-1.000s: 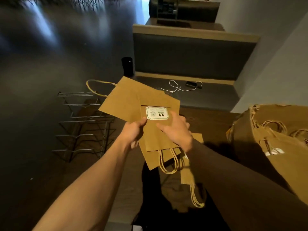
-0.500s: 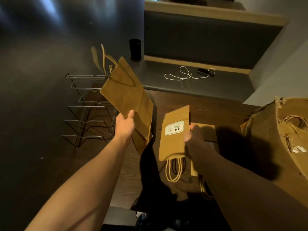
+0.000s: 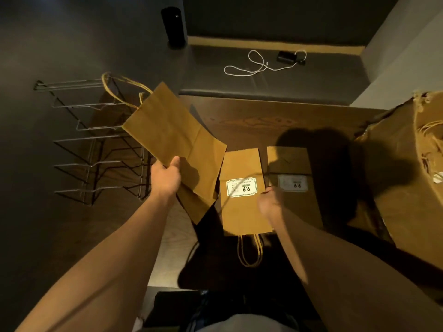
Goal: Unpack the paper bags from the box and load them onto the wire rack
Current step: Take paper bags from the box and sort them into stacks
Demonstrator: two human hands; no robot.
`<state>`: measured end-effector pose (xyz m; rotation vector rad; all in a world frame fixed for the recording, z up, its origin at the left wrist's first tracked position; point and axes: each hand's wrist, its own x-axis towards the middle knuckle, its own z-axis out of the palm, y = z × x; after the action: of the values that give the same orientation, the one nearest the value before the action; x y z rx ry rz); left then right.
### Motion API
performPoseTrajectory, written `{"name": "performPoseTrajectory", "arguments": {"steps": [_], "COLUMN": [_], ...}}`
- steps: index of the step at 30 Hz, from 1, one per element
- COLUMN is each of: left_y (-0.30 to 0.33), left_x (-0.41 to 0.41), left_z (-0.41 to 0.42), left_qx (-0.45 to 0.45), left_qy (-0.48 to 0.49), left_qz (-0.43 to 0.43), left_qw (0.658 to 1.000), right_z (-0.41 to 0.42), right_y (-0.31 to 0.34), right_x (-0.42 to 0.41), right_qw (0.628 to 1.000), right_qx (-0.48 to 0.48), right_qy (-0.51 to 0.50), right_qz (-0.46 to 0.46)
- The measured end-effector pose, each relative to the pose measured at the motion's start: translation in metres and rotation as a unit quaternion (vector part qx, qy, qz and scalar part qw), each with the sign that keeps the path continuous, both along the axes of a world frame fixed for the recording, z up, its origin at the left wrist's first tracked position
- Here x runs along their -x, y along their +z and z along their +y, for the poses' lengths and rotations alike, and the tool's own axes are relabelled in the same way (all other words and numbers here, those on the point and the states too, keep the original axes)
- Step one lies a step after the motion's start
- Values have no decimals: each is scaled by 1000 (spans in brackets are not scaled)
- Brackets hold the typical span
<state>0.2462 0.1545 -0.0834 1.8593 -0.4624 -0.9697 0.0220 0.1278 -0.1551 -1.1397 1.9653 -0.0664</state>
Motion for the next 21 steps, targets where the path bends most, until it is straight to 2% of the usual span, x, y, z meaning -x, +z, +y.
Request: {"name": "performPoseTrajectory", "arguments": {"steps": [4,8,12,21], "left_y": [-12,-18,-17,-8], "left_x": [1,8,14,17], "left_z": [-5,-8,-12,-13], "left_qx": [1,-5,-2,10], "left_qy": [-2,-6,-9,-9], "left_qz": [-8,15,24,40], "left_qw": [1000,1000,1000,999], "right_z": [16,23,21,14], "right_y": [4,3,5,2], "right_x": [7,13,12,24], "right_qw": [973,934,921,925], "right_qx": [15,-7,-39,-19], "right_qy": [193,299,315,298], "right_qz": [128,196,228,233]}}
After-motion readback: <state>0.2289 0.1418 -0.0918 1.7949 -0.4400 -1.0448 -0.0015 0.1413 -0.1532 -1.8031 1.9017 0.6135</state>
